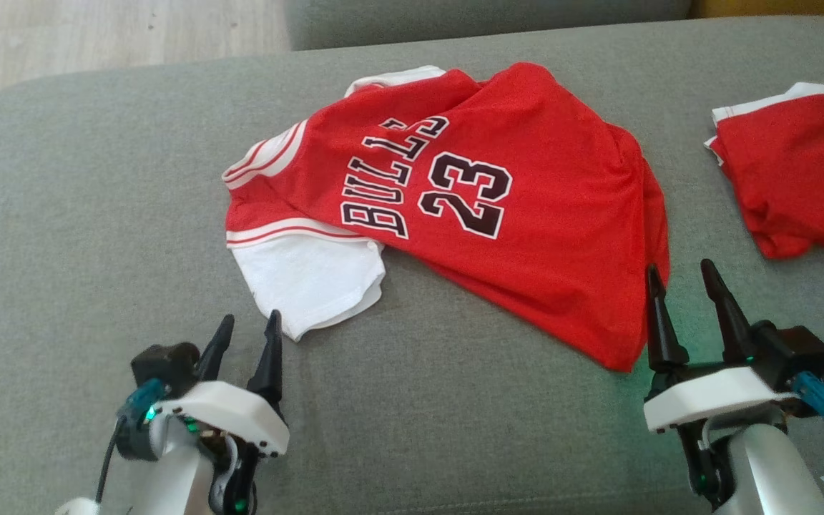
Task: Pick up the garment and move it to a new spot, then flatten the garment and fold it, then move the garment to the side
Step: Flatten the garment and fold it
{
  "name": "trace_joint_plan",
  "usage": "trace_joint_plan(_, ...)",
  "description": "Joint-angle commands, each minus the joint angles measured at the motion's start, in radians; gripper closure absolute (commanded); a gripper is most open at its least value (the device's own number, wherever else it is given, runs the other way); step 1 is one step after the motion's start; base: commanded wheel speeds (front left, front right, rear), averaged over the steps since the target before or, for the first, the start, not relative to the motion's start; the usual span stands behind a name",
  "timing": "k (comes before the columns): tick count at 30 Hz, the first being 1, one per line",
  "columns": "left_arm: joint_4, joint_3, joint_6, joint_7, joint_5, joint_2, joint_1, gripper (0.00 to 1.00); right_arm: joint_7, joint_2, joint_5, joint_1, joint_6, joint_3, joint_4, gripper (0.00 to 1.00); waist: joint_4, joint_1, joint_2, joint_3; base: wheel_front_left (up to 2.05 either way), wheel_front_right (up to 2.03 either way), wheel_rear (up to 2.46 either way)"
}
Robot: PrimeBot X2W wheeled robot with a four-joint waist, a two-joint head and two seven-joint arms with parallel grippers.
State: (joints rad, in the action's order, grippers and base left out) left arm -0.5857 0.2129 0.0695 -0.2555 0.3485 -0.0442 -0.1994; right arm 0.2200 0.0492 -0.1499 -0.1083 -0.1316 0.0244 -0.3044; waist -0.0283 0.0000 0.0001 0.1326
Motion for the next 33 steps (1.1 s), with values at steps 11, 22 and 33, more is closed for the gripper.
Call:
trace_joint_plan(11,-0.16,0.006,-0.031,-0.006,-0.004,-0.006,-0.144,0.0,0.01,0.001,-0.006,-0.037,0.001,0.023,0.026,0.0,-0.034,0.0,-0.0001,0.034,0.0,0.0,0.0)
trace_joint_plan(22,-0.252,0.039,-0.016,-0.006,0.006,-0.006,-0.184,0.0,0.016,0.001,-0.013,-0.051,0.001,0.025,0.011,0.0,-0.055,0.0,-0.0001,0.044,0.0,0.0,0.0)
trace_joint_plan(33,-0.221,0.039,-0.004,-0.006,-0.01,-0.008,-0.197,1.0,0.022,0.001,-0.014,-0.052,0.001,0.019,-0.003,0.0,-0.054,0.0,-0.0001,0.042,0.0,0.0,0.0)
